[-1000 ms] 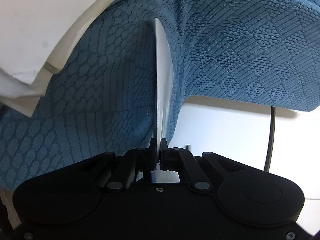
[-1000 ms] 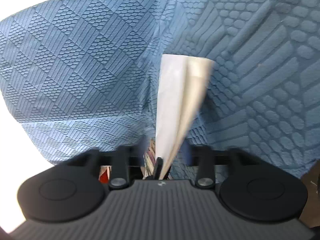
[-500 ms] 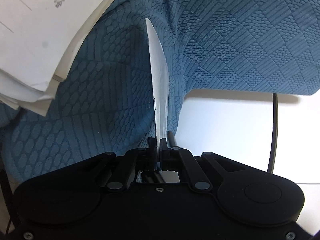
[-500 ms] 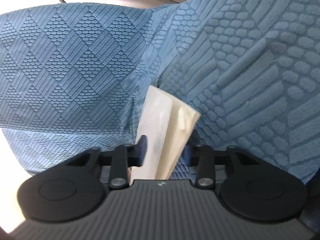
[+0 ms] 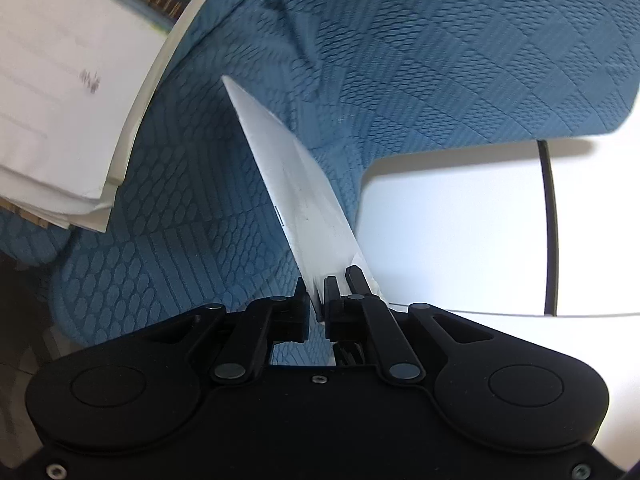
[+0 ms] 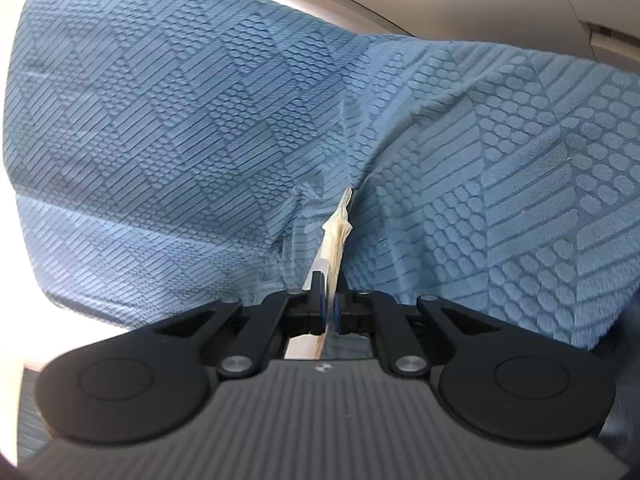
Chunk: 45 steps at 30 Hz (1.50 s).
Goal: Organize objects
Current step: 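Carry the white sheet with both grippers toward the book stack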
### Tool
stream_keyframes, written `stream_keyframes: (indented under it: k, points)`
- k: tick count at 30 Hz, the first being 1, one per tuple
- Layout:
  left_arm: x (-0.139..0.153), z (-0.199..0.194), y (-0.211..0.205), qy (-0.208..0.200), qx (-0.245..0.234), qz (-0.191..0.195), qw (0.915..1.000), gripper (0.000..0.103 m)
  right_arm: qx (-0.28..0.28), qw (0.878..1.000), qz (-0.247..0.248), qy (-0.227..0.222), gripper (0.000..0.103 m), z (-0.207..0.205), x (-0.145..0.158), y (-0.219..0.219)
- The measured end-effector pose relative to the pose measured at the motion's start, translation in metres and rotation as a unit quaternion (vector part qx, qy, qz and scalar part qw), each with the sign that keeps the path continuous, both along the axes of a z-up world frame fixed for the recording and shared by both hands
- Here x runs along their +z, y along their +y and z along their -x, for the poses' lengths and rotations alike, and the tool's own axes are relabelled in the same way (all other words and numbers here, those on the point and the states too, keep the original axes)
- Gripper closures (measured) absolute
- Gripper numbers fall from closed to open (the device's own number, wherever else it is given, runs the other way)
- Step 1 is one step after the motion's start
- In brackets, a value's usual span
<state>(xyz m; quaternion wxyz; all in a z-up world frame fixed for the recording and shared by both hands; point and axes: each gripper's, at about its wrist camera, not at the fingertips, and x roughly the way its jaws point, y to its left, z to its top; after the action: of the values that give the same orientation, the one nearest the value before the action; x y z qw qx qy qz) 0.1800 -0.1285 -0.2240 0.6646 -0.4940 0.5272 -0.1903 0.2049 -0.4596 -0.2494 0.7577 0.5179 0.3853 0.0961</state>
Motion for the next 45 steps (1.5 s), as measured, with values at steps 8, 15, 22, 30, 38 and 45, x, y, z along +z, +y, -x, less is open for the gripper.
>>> stream_keyframes:
  k: [8, 15, 22, 30, 38, 45]
  points:
    - [0.047, 0.004, 0.017, -0.034, -0.013, -0.005, 0.9993, 0.096, 0.009, 1.000, 0.022, -0.018, 0.096, 0.007, 0.046, 0.015]
    - [0.083, 0.002, 0.040, -0.054, -0.008, 0.003, 0.9985, 0.096, 0.021, 0.999, 0.029, -0.036, 0.096, 0.005, 0.086, 0.035]
    - [0.118, -0.002, 0.073, -0.082, -0.003, 0.004, 0.9966, 0.095, 0.044, 0.996, 0.054, -0.052, 0.096, -0.002, 0.124, 0.070]
    - [0.144, -0.006, 0.127, -0.111, 0.009, 0.003, 0.9937, 0.095, 0.076, 0.992, 0.062, -0.078, 0.096, -0.002, 0.156, 0.120]
    - [0.143, 0.001, 0.183, -0.121, 0.031, 0.018, 0.9921, 0.095, 0.114, 0.987, 0.075, -0.088, 0.096, 0.005, 0.161, 0.170]
    - [0.124, 0.002, 0.217, -0.122, 0.037, 0.006, 0.9919, 0.094, 0.140, 0.983, 0.086, -0.082, 0.095, 0.005, 0.142, 0.202]
